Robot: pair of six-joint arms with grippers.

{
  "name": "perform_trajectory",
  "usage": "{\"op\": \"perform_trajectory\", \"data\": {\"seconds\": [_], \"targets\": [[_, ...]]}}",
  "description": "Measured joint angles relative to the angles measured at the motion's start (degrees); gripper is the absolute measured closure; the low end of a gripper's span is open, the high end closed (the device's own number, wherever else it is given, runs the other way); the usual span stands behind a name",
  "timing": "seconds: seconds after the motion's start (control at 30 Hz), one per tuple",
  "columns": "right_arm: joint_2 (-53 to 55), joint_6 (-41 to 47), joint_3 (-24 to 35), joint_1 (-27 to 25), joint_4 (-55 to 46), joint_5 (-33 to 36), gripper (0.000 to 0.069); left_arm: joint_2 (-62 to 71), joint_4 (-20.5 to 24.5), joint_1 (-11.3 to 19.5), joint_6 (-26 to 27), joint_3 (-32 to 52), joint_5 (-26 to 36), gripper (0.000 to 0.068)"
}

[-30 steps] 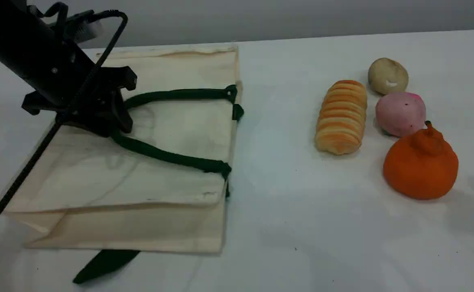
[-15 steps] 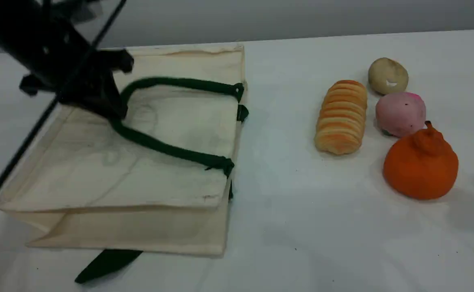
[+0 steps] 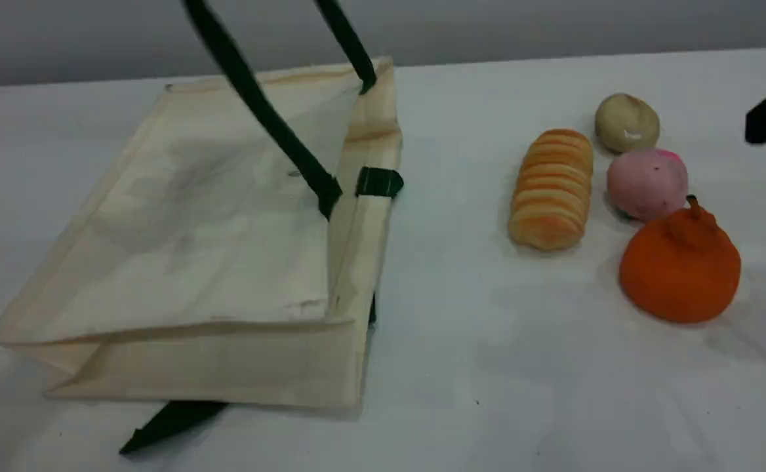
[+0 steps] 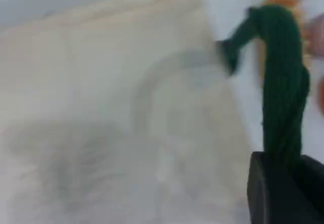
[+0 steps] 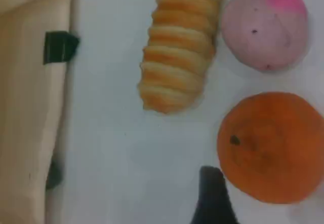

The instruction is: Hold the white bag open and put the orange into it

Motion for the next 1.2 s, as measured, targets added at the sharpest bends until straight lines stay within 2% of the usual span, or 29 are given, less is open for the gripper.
{"op": "perform_trajectory", "data": {"seconds": [0.1, 0.23, 0.43, 0.6, 0.73, 0.87, 1.03, 1.1, 1.2], "targets": [[2.6, -5.5, 0.0, 0.0, 4.7, 0.0, 0.023, 0.1, 1.5, -3.0, 0.0, -3.7, 3.2, 0.061], [4.6, -13.8, 0.0, 0.0, 12.1, -0.1, 0.023, 0.1, 1.3, -6.0, -0.6, -8.5, 7.0, 0.061], [7.6, -22.7, 0.0, 0.0, 19.7, 0.1, 0.023, 0.1, 1.2, -7.2, -2.9, -14.9, 12.2, 0.061], [9.8, -25.0, 0.0, 2.6, 19.9, 0.8, 0.023, 0.1, 0.8, -7.3, -3.4, -16.6, 13.7, 0.0611], [11.1, -25.3, 0.0, 4.6, 23.0, -0.8, 0.023, -0.6, 1.2, -9.1, -3.4, -16.6, 15.8, 0.0611], [11.3, -25.3, 0.0, 4.6, 23.8, -0.7, 0.023, -1.8, 3.9, -11.6, -3.4, -16.6, 18.1, 0.0611], [11.3, -25.2, 0.0, 4.6, 23.7, -0.9, 0.023, -4.3, 5.0, -11.9, -3.9, -16.5, 19.9, 0.0611], [11.3, -25.2, 0.0, 4.6, 23.7, -0.9, 0.023, -5.6, 7.0, -11.9, -5.3, -16.5, 20.5, 0.0611], [11.3, -25.2, 0.0, 4.6, 23.7, -0.8, 0.023, -7.2, 12.9, -11.9, -8.6, -16.5, 20.4, 0.0611]]}}
